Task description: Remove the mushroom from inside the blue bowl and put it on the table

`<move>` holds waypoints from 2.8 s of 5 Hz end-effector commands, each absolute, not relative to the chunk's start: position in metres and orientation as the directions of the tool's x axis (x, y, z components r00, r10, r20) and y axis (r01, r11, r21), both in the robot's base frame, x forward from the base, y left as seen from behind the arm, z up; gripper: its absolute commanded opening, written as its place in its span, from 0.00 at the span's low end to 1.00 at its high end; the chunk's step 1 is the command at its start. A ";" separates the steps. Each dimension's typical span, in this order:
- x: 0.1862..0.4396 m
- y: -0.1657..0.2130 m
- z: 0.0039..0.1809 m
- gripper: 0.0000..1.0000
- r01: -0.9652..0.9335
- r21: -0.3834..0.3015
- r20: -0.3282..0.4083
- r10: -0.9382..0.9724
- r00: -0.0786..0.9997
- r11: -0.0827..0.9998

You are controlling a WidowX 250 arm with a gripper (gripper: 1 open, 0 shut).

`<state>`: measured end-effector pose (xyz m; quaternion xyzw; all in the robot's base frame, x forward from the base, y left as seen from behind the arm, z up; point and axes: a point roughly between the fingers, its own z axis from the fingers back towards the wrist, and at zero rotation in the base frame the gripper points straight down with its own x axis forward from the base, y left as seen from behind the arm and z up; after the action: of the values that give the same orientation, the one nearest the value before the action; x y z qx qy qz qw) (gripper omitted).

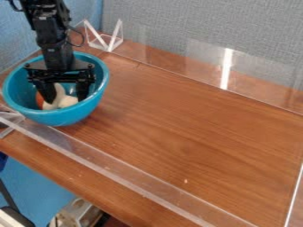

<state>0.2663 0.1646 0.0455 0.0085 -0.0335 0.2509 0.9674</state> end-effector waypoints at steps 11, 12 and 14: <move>0.271 0.126 0.138 0.00 -0.398 -0.018 0.227 0.391 0.892 0.917; 0.271 0.094 0.171 0.00 -0.344 -0.061 0.270 0.347 0.898 0.937; 0.271 -0.002 0.159 0.00 -0.165 -0.105 0.245 0.186 0.951 0.981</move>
<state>0.2702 -0.0052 0.1448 -0.0413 -0.1014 0.0827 0.9905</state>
